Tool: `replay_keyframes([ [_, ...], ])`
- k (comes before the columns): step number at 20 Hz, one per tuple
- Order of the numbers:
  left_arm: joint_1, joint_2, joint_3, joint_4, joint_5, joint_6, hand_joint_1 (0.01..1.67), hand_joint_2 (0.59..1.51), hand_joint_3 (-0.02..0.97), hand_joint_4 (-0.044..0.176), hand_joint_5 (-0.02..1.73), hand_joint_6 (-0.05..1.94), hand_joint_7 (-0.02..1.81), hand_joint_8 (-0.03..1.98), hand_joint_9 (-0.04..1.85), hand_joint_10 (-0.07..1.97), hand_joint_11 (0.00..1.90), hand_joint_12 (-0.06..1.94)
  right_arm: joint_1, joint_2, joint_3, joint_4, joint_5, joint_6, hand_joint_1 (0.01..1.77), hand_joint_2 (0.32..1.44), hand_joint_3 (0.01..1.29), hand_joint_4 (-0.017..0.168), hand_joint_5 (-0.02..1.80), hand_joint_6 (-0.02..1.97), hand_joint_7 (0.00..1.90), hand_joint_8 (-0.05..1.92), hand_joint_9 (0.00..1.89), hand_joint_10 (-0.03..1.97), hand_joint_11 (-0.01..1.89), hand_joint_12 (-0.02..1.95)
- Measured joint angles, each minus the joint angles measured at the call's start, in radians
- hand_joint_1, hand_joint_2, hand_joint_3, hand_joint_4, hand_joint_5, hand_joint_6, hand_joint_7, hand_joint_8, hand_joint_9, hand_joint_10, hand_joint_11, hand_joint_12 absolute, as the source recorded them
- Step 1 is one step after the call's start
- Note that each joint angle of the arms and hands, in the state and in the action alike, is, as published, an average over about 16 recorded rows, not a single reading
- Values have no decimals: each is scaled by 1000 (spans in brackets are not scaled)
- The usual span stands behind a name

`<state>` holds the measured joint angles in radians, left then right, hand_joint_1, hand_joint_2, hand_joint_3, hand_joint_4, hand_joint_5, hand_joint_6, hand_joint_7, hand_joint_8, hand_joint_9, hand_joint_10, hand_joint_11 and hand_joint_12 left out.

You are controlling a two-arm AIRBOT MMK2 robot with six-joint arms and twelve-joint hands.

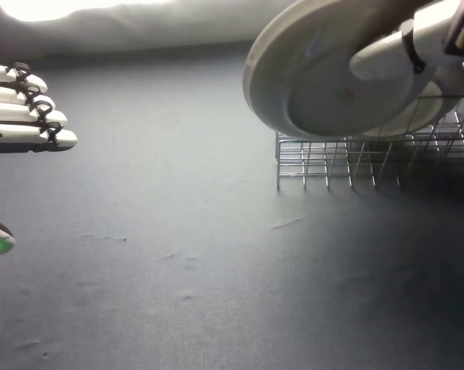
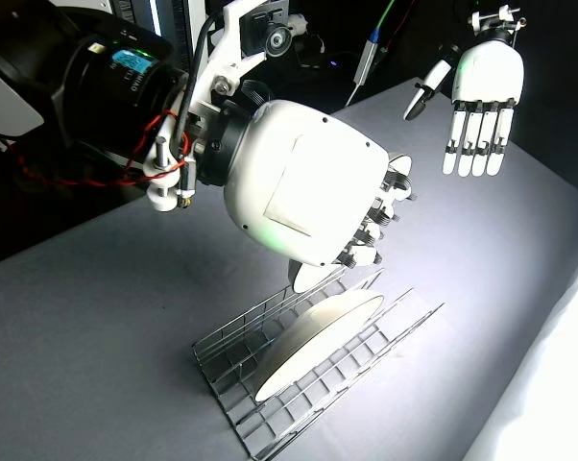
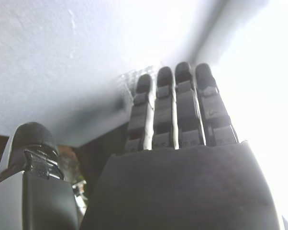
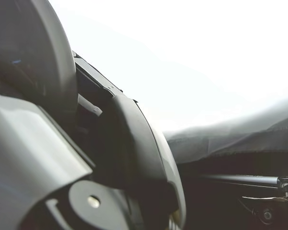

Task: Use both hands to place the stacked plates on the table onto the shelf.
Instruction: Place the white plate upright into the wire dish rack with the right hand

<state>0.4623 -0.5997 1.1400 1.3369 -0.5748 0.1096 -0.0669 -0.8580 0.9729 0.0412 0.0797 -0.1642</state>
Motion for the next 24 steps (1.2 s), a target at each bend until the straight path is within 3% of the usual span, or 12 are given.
replay_keyframes([
  [14,0,-3,-2,4,0,0,15,1068,11,1,163,9,175,3,159,7,17,266,-38,10,36,-8,41,-36,1369,1021,13,-8,856,1064,990,885,977,1101,760,1230],
  [24,1,-3,-2,7,0,-1,15,1068,11,1,159,9,173,3,153,7,16,269,-100,29,22,-25,92,-41,1369,1022,13,-7,855,1069,985,893,970,1101,756,1240],
])
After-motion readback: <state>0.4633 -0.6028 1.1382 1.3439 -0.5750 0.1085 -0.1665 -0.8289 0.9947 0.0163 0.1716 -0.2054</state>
